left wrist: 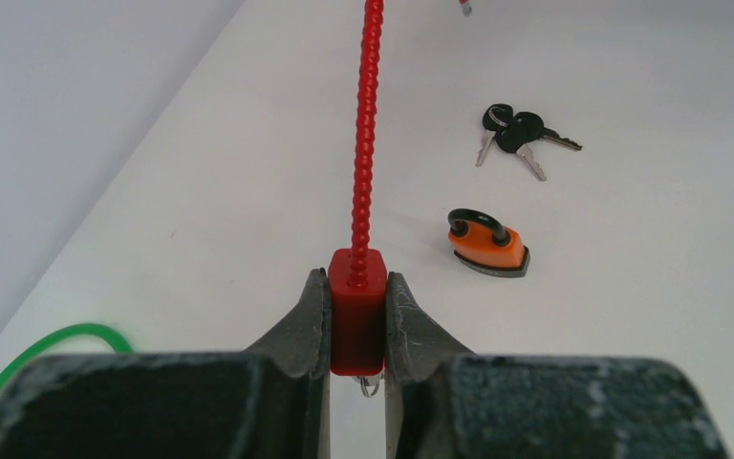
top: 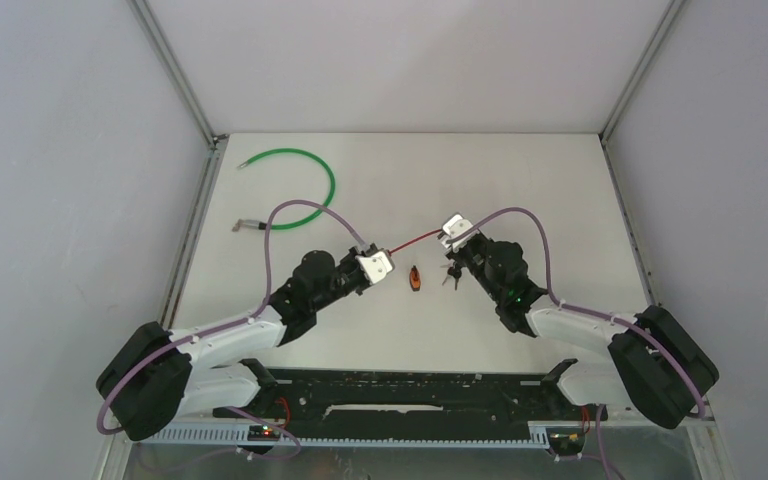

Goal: Lock with the key
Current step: Lock the lock.

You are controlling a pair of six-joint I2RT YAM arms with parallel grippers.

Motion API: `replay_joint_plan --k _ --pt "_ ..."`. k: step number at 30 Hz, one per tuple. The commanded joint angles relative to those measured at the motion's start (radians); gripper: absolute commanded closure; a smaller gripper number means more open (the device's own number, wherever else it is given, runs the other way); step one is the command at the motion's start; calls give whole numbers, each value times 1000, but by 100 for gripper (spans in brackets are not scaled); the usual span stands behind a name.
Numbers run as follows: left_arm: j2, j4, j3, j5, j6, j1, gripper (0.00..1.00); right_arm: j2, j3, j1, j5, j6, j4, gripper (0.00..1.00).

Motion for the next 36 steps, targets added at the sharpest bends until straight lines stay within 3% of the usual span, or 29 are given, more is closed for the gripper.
replay_joint_plan --k 1,7,12,21,27,36 --pt "-27 66 -11 11 -12 2 100 -14 8 -5 -21 -4 61 93" --pt "-27 68 -11 23 -16 2 100 -68 27 8 16 45 106 100" --pt "-26 72 -10 24 -18 1 100 -107 96 41 25 250 165 100" --pt "-27 123 -29 38 -43 0 100 -40 139 201 154 471 493 100" --pt "-23 142 -34 52 -50 1 100 39 139 270 206 493 604 100" --pt "-27 139 -36 35 -46 1 100 56 139 309 144 541 601 100"
